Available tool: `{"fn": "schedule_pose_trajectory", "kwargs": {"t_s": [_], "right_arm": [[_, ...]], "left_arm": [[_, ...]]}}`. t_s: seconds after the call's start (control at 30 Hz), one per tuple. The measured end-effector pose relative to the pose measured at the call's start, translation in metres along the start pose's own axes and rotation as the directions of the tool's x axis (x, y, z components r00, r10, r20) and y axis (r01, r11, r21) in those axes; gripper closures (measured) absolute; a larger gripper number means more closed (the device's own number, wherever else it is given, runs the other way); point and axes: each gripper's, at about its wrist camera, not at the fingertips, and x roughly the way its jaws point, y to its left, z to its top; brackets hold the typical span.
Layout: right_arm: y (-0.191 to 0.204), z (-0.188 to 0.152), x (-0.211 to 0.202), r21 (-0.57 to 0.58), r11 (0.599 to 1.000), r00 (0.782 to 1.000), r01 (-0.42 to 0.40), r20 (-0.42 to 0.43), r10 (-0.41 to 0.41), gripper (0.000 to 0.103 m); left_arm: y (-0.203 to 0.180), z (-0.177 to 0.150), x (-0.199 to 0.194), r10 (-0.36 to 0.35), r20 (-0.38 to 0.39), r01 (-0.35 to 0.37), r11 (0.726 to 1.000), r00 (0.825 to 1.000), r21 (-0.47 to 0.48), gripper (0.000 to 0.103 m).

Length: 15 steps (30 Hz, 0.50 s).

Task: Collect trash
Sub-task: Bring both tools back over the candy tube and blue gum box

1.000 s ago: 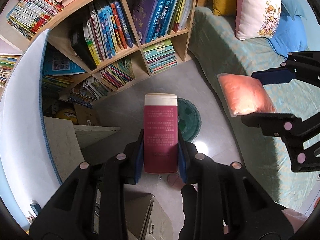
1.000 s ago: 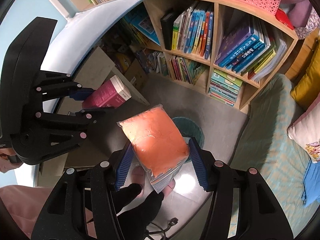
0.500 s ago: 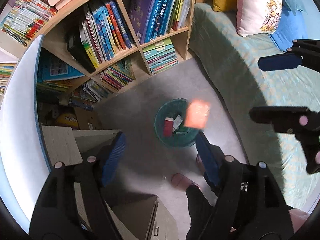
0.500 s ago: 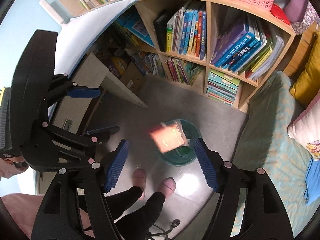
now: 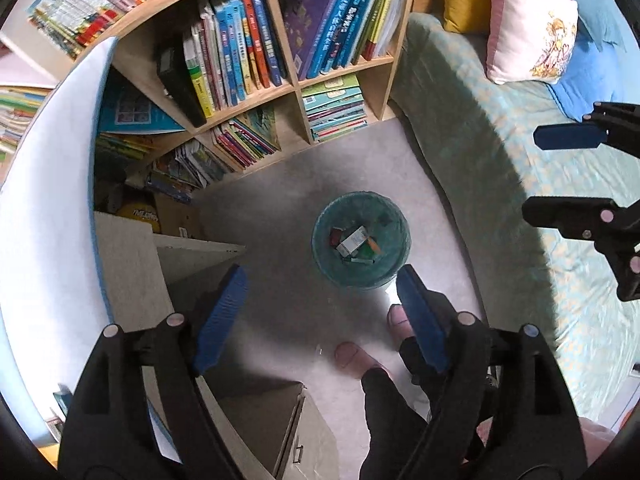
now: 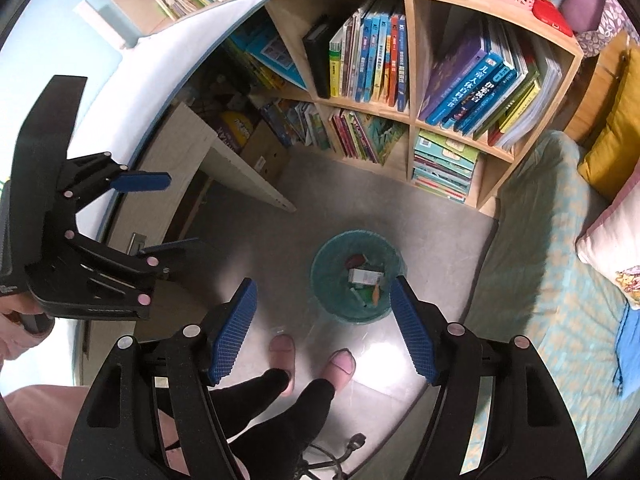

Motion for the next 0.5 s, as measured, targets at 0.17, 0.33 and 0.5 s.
{"fn": "schedule_pose_trajectory", "kwargs": {"t_s": [0.17,0.33,0.5], "right_arm": [[0.011,0.001,-0.007,-0.019,1.0,1.0,-0.011,0.019,0.011,0.034],[0.027,0.008,-0.018,-0.067,0.998,0.999,-0.017,0.041,0.019,0.034],[0.051,0.018,-0.028,-0.137,0.99,0.996,-0.03,0.076,0.041,0.028]], "left_arm": [[0.009,-0.009,-0.011,0.003,0.016,-0.003,0.999,1.0,-0.032,0.028],[0.021,-0.024,-0.025,0.007,0.042,-0.003,0.997,0.999,-0.078,0.028],[0.04,-0.045,-0.044,0.04,0.061,-0.032,0.991,0.997,-0.127,0.025]]}}
